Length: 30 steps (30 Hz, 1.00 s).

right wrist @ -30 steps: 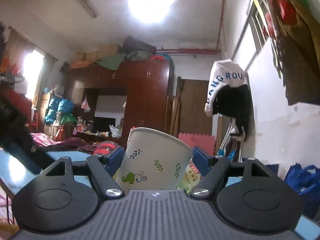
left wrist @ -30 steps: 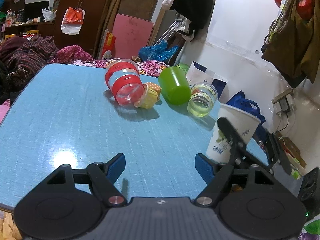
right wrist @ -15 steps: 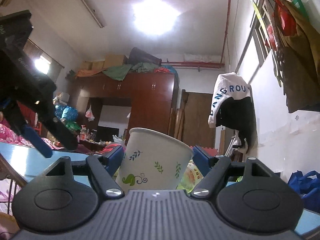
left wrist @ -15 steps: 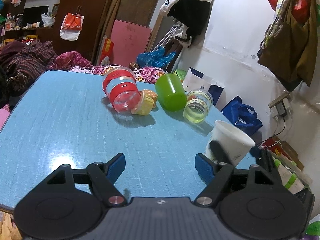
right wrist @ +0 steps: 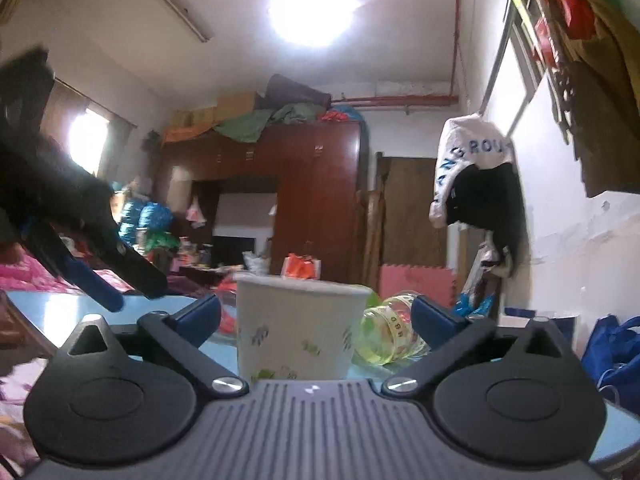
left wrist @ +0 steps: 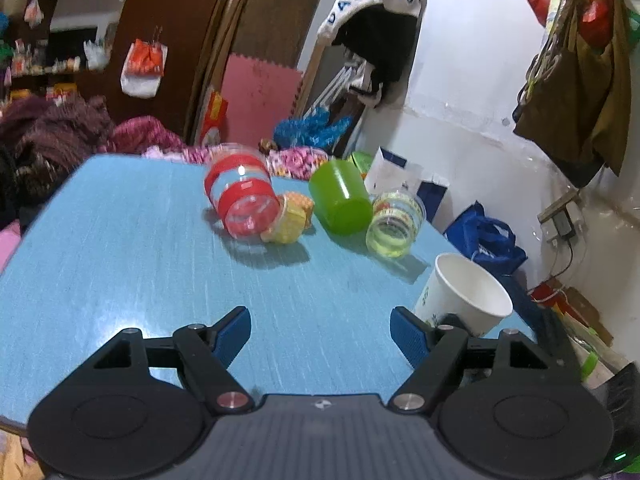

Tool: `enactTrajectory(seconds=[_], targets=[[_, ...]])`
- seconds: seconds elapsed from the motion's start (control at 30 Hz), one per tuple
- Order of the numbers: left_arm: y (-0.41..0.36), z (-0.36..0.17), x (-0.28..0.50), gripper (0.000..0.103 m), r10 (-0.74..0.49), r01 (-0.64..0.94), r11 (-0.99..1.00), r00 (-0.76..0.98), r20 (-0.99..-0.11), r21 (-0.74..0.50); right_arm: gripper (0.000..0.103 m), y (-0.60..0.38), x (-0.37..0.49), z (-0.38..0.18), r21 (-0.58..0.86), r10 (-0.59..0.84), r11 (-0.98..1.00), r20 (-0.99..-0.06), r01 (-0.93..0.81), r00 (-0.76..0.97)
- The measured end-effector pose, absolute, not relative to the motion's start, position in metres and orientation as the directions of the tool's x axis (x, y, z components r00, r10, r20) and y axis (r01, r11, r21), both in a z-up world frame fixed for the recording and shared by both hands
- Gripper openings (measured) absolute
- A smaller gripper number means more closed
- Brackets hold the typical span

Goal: Flip cup upright
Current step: 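Set the white cup upright on the table and open the right gripper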

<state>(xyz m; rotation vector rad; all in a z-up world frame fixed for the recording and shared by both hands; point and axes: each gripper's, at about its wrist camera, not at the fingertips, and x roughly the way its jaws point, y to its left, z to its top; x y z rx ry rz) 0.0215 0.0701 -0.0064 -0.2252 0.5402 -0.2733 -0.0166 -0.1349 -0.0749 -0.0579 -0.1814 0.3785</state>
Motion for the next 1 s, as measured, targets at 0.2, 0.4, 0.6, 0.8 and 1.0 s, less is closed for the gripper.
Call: enactTrajectory(seconds=[0.2,0.4,0.6,0.8,1.0], targets=[[0.060,0.002,0.007,0.095,-0.245,0.171,0.963,0.873,-0.421,-0.206,0.102,-0.164,-0.026,-0.038,0.043,0.421,0.905,0.049,-0.423,0.906],[0.038,0.007,-0.022,0.095,-0.233,0.200,0.972,0.881,-0.413,-0.122,0.102,-0.165,-0.040,-0.012,0.018,0.355,0.934,-0.160,-0.357,0.921],[0.016,0.012,-0.050,0.095,-0.136,0.140,0.990,0.907,-0.398,-0.020,0.102,-0.165,-0.036,-0.014,0.100,0.370,0.929,-0.275,-0.356,0.888],[0.016,0.015,-0.059,0.095,-0.166,0.158,0.986,0.903,-0.395,-0.054,0.102,-0.170,-0.039,-0.014,0.109,0.380,0.925,-0.316,-0.365,0.869],[0.009,0.014,-0.056,0.095,-0.168,0.162,0.986,0.895,-0.413,-0.050,0.102,-0.175,-0.042,-0.010,0.118,0.387,0.922,-0.311,-0.369,0.868]])
